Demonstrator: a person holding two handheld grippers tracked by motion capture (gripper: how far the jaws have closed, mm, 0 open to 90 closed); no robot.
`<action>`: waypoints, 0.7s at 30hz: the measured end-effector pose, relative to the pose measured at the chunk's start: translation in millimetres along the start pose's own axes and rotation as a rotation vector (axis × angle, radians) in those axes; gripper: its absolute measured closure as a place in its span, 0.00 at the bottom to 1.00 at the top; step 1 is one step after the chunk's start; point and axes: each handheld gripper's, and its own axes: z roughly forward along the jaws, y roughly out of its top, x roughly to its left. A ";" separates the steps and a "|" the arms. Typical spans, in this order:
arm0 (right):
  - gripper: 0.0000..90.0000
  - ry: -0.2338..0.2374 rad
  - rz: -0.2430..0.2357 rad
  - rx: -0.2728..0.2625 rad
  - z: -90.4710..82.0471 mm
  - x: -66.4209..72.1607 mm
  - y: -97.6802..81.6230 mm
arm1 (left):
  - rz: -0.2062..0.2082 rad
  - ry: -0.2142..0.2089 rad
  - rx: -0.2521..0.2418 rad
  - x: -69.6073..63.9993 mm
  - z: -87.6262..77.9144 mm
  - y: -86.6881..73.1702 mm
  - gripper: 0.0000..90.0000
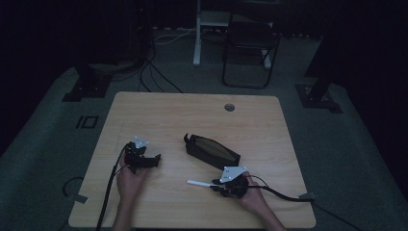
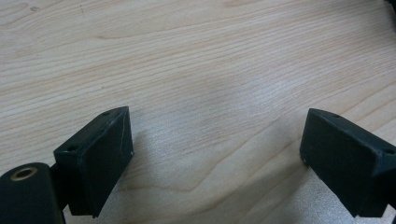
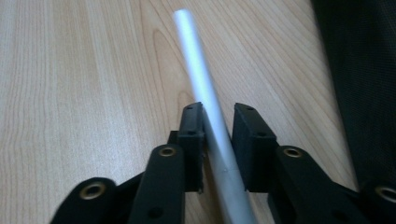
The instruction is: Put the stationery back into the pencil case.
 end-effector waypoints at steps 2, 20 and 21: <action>0.87 -0.002 0.002 0.005 -0.7 0.1 0.1 | 0.000 0.000 0.000 0.0 0.0 0.0 0.11; 0.88 -0.015 0.035 0.033 -2.3 0.5 2.4 | 0.000 0.000 0.000 0.0 0.0 0.0 0.11; 0.88 -0.014 0.039 0.031 -2.6 0.1 2.1 | 0.000 0.000 0.000 0.0 0.0 0.0 0.11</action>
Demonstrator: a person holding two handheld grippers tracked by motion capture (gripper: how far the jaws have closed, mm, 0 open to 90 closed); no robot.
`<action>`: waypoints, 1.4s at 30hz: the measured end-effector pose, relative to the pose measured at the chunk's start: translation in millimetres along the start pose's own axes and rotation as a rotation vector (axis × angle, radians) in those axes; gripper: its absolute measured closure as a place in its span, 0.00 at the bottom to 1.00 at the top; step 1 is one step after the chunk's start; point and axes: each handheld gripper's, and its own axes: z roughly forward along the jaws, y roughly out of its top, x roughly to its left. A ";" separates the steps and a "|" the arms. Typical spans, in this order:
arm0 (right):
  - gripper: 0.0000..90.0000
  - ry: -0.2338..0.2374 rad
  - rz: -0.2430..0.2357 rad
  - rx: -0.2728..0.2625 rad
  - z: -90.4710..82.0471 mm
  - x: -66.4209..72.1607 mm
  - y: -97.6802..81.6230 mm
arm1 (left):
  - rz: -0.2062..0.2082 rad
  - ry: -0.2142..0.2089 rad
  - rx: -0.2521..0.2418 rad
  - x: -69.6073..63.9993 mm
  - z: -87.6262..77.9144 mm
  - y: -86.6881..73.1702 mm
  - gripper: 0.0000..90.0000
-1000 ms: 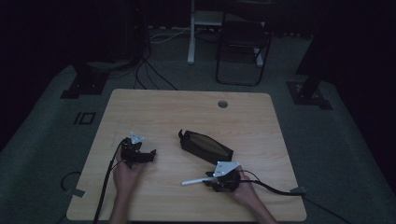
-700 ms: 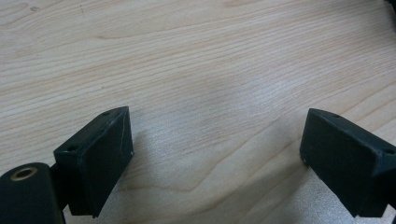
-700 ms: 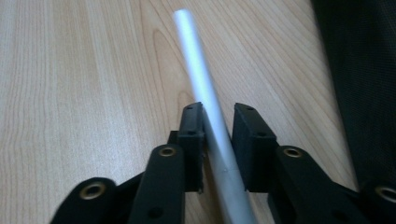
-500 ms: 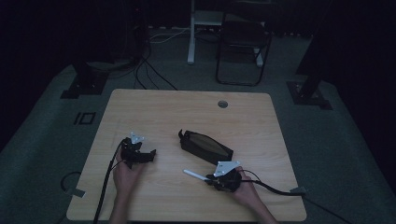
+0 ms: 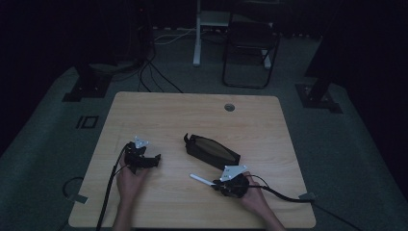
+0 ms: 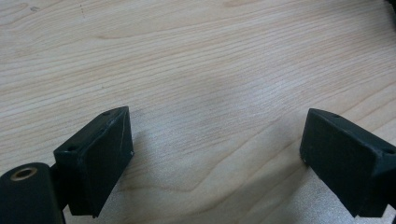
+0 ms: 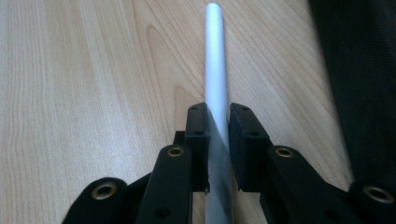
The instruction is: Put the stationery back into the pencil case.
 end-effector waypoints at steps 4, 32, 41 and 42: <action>0.88 0.000 0.008 -0.005 -2.0 -1.0 -1.0 | 0.000 0.000 0.000 0.0 0.0 0.0 0.11; 0.88 -0.004 0.020 -0.067 -26.1 -0.4 4.6 | 0.000 0.000 0.000 0.0 0.0 0.0 0.11; 0.88 -0.023 0.020 -0.084 -37.9 -1.9 7.2 | 0.000 0.000 0.000 0.0 0.0 0.0 0.11; 0.88 -0.025 0.020 -0.086 -39.1 -1.9 7.4 | 0.000 0.000 0.000 0.0 0.0 0.0 0.11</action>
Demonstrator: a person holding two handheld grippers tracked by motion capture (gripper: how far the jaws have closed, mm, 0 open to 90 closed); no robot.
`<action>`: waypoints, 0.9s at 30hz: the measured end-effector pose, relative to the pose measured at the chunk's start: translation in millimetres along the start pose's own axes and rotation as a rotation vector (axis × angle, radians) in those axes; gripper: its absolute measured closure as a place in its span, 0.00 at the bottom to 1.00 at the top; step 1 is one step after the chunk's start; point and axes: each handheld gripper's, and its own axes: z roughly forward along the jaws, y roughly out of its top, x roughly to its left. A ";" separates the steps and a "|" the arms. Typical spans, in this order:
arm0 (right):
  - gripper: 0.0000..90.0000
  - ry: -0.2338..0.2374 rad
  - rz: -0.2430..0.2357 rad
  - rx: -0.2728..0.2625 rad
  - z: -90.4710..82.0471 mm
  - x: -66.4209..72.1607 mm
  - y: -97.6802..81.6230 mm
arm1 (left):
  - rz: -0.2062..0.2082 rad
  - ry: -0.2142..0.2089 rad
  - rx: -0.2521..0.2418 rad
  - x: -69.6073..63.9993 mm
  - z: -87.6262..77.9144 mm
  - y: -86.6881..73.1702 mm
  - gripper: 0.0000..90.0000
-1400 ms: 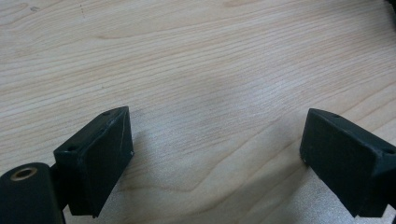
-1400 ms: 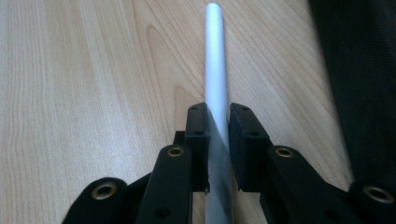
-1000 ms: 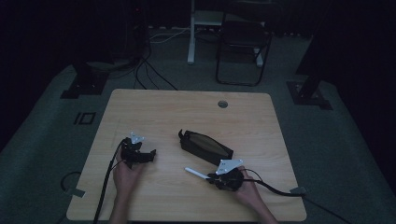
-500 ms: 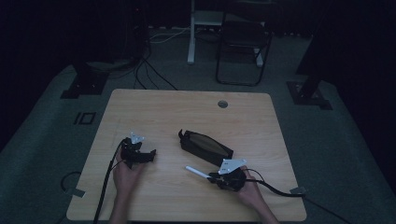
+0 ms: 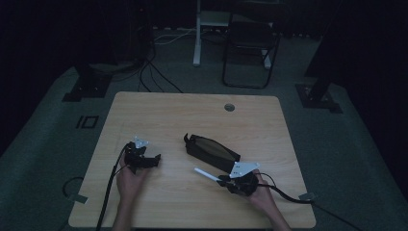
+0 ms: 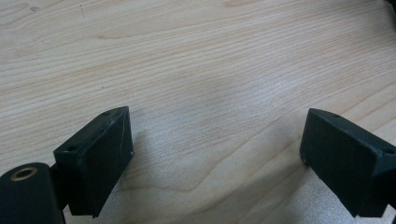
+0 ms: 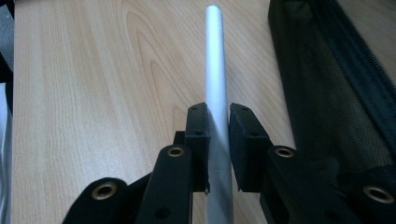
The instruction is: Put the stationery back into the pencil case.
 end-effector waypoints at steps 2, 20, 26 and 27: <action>0.88 -0.002 0.002 -0.004 -2.3 -0.1 0.6 | 0.000 0.000 0.000 0.0 0.0 0.0 0.11; 0.88 -0.021 0.007 -0.030 -18.3 -0.2 3.6 | -0.001 0.000 0.000 0.0 0.0 0.0 0.11; 0.88 -0.031 0.012 -0.039 -24.9 -0.5 4.7 | 0.000 0.000 0.000 0.0 0.0 0.0 0.11; 0.88 -0.033 0.012 -0.040 -26.0 -0.7 4.9 | 0.000 0.000 0.000 0.0 0.0 0.0 0.11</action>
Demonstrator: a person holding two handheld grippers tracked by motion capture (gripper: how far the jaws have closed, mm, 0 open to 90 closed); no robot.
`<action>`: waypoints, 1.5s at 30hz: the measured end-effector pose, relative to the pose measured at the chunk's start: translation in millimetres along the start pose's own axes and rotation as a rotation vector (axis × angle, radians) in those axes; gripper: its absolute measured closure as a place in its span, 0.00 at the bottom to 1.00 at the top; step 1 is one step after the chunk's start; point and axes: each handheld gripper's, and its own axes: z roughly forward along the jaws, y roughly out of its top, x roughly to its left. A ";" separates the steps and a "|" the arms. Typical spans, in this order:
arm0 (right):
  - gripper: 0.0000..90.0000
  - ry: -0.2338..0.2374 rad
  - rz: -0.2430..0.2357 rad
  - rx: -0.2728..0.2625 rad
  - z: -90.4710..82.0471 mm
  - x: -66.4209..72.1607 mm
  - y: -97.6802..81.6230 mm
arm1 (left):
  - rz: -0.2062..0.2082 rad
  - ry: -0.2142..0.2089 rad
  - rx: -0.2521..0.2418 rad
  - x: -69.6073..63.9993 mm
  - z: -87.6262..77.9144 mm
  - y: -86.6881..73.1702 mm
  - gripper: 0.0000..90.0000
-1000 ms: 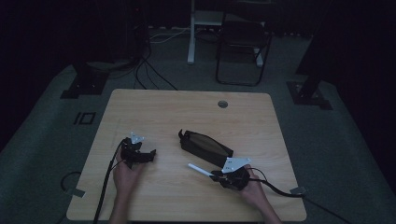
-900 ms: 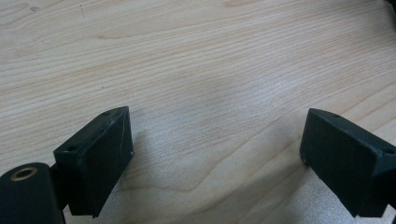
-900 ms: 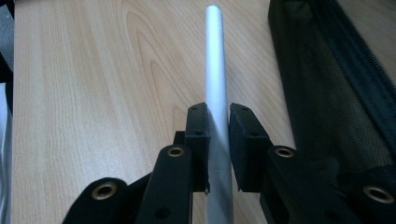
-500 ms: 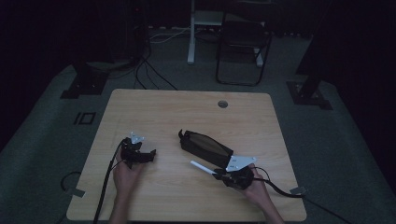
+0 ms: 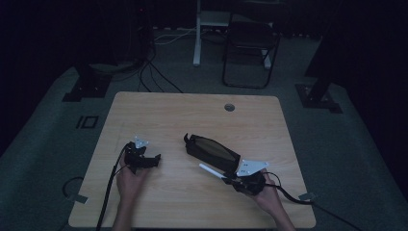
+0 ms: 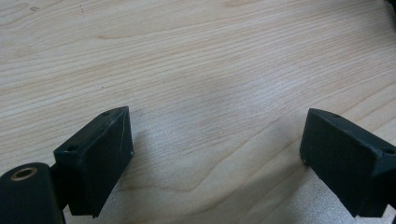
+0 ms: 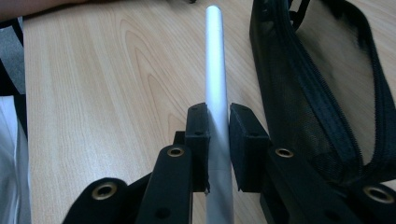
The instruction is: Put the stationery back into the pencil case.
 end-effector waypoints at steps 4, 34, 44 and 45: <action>0.88 -0.004 0.003 -0.006 -4.1 -0.3 0.8 | 0.000 0.000 0.000 0.0 0.0 0.0 0.11; 0.88 -0.035 0.006 -0.034 -27.1 -1.0 13.3 | 0.000 0.000 0.000 0.0 0.0 0.0 0.11; 0.88 -0.047 0.019 -0.050 -37.0 -5.4 16.0 | 0.000 0.000 0.000 0.0 0.0 0.0 0.11; 0.88 -0.047 0.020 -0.052 -37.7 -6.0 16.2 | 0.000 0.000 0.000 0.0 0.0 0.0 0.11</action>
